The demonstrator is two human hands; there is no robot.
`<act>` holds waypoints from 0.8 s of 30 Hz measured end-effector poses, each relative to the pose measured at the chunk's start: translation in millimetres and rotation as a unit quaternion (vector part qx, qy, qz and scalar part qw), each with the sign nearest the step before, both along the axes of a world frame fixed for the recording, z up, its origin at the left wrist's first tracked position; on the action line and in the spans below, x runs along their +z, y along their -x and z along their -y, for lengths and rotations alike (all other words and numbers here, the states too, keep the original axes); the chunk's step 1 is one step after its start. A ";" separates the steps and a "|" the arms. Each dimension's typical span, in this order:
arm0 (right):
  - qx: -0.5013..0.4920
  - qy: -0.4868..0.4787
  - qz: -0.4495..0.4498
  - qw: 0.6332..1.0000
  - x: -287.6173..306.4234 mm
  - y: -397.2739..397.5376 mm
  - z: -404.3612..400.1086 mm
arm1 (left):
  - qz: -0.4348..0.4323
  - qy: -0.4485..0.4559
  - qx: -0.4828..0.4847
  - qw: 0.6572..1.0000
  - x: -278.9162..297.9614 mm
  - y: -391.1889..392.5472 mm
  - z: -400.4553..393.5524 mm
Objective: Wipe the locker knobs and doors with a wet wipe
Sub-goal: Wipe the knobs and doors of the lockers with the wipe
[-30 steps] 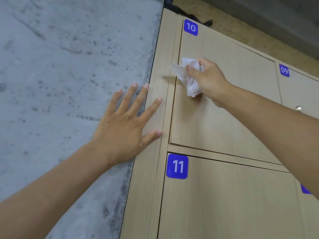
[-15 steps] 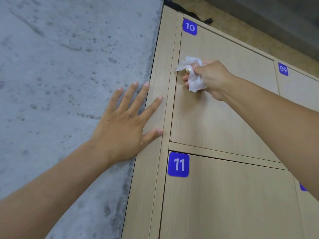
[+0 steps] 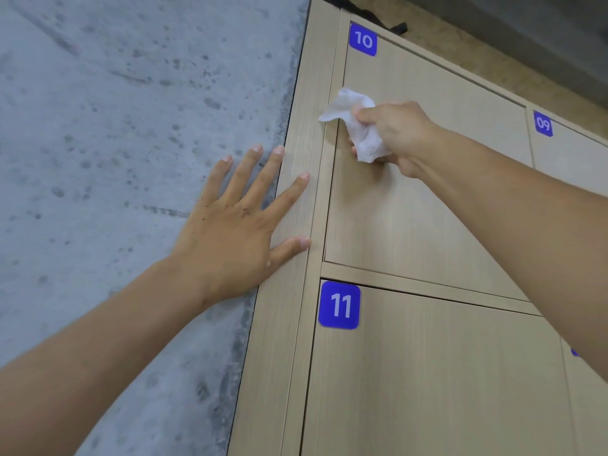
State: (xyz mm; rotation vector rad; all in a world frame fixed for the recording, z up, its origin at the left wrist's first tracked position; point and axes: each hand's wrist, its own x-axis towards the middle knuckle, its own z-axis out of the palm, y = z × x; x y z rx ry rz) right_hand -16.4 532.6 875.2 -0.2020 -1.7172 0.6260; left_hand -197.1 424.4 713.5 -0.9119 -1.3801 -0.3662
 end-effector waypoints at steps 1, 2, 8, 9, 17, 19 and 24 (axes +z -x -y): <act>0.008 0.010 0.001 1.000 1.1 0.3 0.1 | 0.000 0.000 -0.001 1.000 -0.1 0.1 0.1; 0.021 0.020 0.004 1.000 1.4 0.1 0.0 | -0.001 0.001 -0.002 1.000 -0.1 0.2 0.3; 0.114 0.065 0.026 0.991 -5.5 -9.3 -2.5 | 0.000 0.002 -0.002 1.000 0.4 0.2 0.9; 0.117 0.065 0.031 0.991 -7.9 -10.0 -2.8 | 0.001 0.002 -0.002 1.000 0.2 0.2 0.7; 0.051 0.040 0.014 0.998 -8.9 -8.1 -1.5 | 0.007 -0.001 -0.001 1.000 0.0 -0.8 0.6; 0.036 0.039 0.002 0.999 -8.4 -5.0 1.4 | 0.006 -0.001 0.000 1.000 -0.1 -1.0 0.6; 0.081 0.144 -0.016 0.986 -1.0 6.6 23.0 | 0.005 0.001 -0.001 1.000 0.1 -1.6 1.6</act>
